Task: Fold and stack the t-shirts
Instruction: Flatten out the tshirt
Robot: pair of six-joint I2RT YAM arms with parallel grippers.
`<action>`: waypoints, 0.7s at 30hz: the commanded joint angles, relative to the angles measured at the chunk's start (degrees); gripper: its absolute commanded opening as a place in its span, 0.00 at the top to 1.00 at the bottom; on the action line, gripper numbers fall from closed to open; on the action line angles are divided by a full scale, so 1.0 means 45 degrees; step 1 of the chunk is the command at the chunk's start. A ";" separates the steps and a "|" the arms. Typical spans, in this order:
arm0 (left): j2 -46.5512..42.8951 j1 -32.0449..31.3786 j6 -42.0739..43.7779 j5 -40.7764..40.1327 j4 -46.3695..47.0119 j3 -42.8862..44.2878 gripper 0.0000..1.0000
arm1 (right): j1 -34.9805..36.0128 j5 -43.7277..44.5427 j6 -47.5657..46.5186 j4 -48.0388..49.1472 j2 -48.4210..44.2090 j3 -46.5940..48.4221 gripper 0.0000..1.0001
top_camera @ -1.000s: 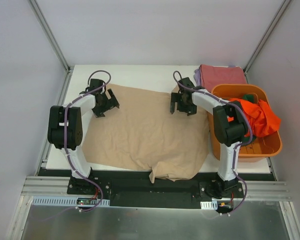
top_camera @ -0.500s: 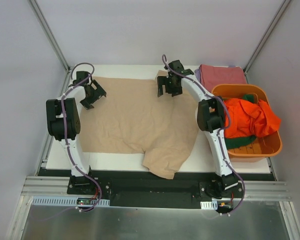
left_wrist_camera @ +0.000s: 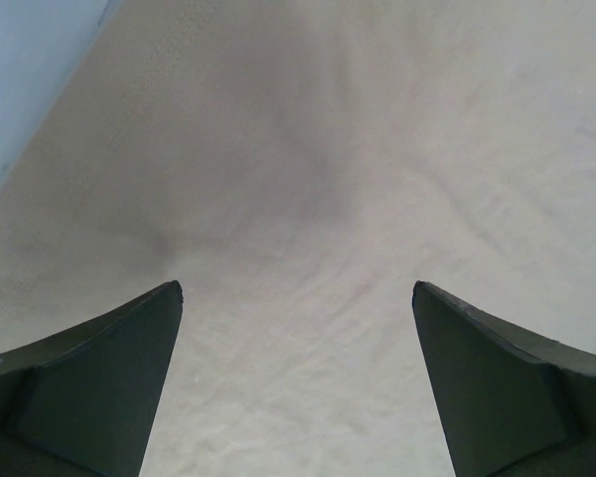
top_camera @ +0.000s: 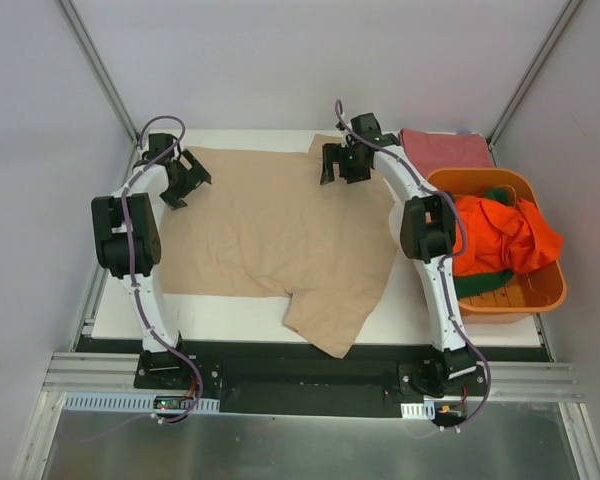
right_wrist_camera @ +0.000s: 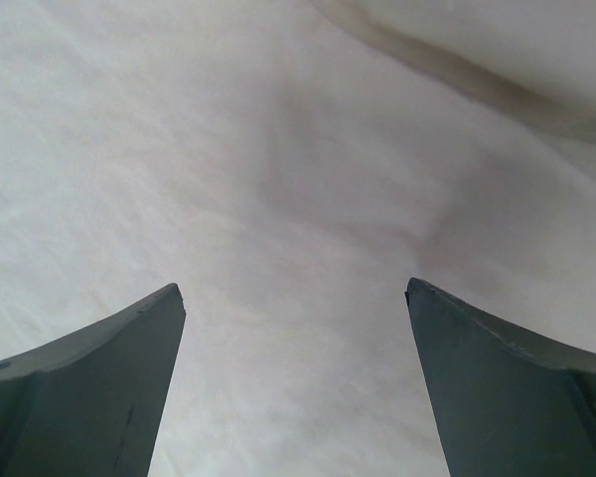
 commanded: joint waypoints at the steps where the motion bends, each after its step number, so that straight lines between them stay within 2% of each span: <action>1: -0.2811 -0.0014 0.0249 -0.0122 -0.0296 -0.0924 0.01 | 0.0074 0.0479 -0.0631 0.0032 -0.3368 -0.1306 0.04; 4: -0.4471 -0.0033 -0.0120 -0.0607 -0.0296 -0.2757 0.01 | 0.0366 0.1220 -0.0378 0.0537 -0.5418 -0.4115 0.04; 8: -0.8023 -0.0014 -0.1291 -0.2872 -0.0315 -0.6251 0.01 | 0.1438 0.2782 -0.0825 0.2117 -0.8056 -0.8488 0.04; 12: -1.0935 0.0005 -0.2365 -0.3869 -0.0917 -0.9768 0.01 | 0.2493 0.3039 -0.0651 0.2862 -1.0381 -1.1501 0.04; 15: -1.2772 0.0122 -0.3363 -0.4613 -0.1876 -1.1587 0.01 | 0.2983 0.2320 -0.0281 0.3466 -1.1614 -1.3804 0.04; 19: -1.4260 0.0454 -0.4182 -0.5374 -0.3495 -1.2685 0.01 | 0.3004 0.1108 0.0112 0.3607 -1.2241 -1.5198 0.04; 21: -1.4593 0.0707 -0.4243 -0.5357 -0.3752 -1.2958 0.01 | 0.3101 0.1494 0.0267 0.3683 -1.2359 -1.5277 0.04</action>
